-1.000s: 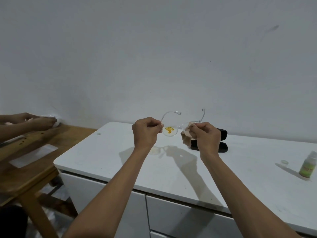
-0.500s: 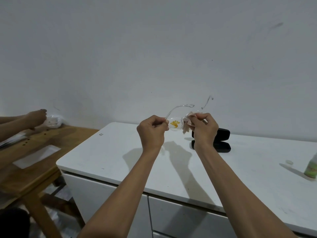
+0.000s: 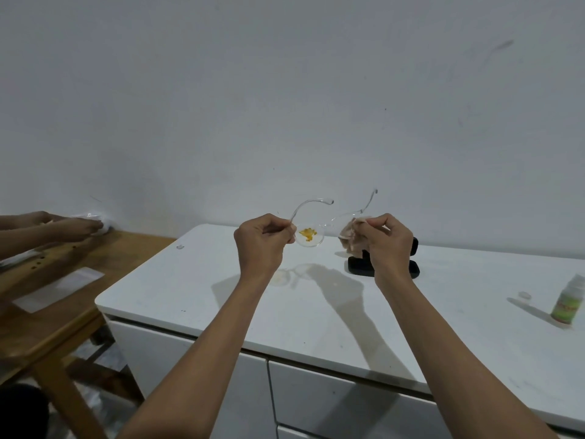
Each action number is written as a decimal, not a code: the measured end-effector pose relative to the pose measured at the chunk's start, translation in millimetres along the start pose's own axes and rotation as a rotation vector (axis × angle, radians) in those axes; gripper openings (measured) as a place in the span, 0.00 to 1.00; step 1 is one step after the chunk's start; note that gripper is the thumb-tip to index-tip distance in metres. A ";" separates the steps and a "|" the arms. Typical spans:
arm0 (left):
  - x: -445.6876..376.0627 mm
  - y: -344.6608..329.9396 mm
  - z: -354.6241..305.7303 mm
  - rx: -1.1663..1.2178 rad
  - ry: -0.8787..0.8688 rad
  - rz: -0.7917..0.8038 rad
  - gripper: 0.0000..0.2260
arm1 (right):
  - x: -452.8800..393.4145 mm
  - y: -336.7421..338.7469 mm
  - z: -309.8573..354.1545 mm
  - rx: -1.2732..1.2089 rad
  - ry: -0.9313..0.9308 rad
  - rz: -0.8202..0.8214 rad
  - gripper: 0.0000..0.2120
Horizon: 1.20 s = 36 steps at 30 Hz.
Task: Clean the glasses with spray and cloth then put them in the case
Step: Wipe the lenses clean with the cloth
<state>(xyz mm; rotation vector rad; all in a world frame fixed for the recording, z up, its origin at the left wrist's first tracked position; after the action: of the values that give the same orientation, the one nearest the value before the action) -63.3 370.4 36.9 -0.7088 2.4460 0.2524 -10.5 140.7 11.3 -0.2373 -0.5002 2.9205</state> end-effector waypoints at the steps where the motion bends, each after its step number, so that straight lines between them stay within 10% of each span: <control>1: 1.3 -1.5 -1.4 -0.001 -0.010 0.001 0.03 | 0.3 -2.7 1.4 -0.036 0.005 -0.033 0.16; 10: 9.8 -17.9 -11.5 0.021 -0.070 0.001 0.06 | -1.1 -20.4 11.8 -0.248 0.041 -0.266 0.09; 36: 8.5 -14.5 -2.2 0.005 -0.042 -0.017 0.05 | 2.3 -11.3 26.1 0.162 0.067 0.136 0.15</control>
<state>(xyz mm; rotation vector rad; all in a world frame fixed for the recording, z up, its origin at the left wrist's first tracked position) -62.5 353.9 33.4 -0.7154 2.3989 0.2517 -16.0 143.5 39.2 -0.3582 -0.2448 3.0518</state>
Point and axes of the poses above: each hand's wrist, its own x-axis away from the middle knuckle, its own y-axis out of the back of the hand, z = x × y, the point moved 5 cm from there along -x, towards the middle knuckle, and after that the axes turned 6 degrees about -y, right-handed, at the moved point
